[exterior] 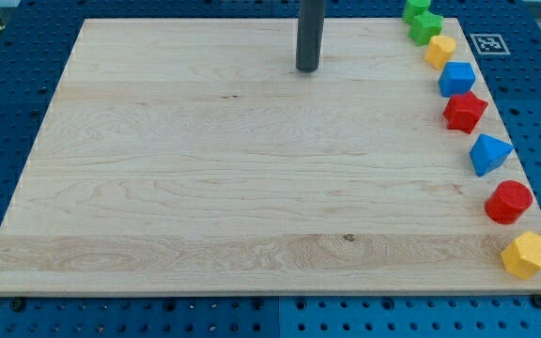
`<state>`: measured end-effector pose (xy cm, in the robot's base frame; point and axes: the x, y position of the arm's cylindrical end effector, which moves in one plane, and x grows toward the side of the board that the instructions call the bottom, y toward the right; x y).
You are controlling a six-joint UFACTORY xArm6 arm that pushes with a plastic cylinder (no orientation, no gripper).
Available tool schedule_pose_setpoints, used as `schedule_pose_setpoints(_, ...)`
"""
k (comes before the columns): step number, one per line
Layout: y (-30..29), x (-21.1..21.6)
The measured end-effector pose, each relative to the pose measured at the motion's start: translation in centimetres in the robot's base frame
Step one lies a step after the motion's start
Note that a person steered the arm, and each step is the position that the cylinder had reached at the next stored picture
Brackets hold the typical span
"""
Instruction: Move your arm to the left of the yellow hexagon
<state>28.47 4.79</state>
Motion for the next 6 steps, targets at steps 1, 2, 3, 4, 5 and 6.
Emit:
schedule_pose_setpoints(1, 0.2, -4.2)
schedule_pose_setpoints(2, 0.4, -6.2)
schedule_pose_setpoints(3, 1.2, -7.6)
schedule_pose_setpoints(4, 2.5, -8.9)
schedule_pose_setpoints(5, 3.2, -9.3)
schedule_pose_setpoints(6, 3.5, -9.2)
